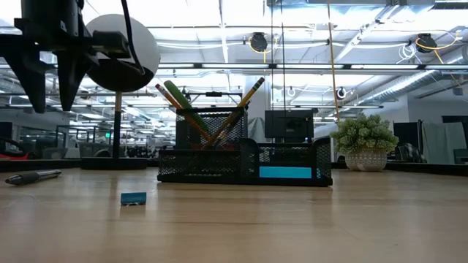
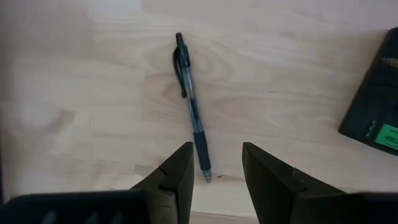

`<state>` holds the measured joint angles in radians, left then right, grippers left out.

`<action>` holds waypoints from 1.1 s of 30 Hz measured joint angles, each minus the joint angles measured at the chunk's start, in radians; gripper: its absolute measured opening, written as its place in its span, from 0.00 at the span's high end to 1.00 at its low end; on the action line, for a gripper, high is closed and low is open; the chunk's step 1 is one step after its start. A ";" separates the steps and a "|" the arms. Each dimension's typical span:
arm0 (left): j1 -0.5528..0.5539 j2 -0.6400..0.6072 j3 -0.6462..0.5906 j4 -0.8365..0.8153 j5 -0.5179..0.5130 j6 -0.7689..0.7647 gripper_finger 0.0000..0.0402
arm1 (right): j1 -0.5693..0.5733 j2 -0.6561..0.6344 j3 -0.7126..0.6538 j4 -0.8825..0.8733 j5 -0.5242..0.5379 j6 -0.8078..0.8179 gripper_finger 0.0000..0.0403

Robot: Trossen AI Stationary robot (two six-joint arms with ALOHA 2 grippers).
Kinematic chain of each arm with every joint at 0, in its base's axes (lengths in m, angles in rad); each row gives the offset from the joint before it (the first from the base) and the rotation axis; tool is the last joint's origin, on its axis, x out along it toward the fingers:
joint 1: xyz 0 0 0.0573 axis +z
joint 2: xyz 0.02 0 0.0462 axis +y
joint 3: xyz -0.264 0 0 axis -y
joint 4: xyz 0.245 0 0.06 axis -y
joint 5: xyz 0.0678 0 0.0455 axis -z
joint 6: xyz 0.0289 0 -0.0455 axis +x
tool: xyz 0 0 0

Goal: Pick and place office supplies into organizer
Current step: Put the black pen into the desk organizer

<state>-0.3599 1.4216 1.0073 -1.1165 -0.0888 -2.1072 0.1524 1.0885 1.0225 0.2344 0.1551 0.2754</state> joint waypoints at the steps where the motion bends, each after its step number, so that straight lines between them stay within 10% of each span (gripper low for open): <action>1: 0.000 0.009 0.000 0.005 0.003 -0.008 0.68 | 0.000 0.000 0.000 0.000 0.000 0.000 0.65; 10: -0.005 0.073 -0.012 0.044 0.075 -0.071 0.68 | 0.000 0.000 0.000 -0.001 0.000 0.000 0.65; 19: -0.031 0.070 -0.227 0.468 0.147 -0.133 0.68 | 0.000 0.000 0.000 0.000 0.000 0.000 0.65; 33: -0.024 -0.012 -0.217 0.277 0.112 -0.147 0.42 | 0.000 0.000 0.000 0.001 0.000 0.000 0.65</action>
<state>-0.3838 1.4094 0.7898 -0.8399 0.0236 -2.2538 0.1524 1.0885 1.0225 0.2353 0.1548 0.2753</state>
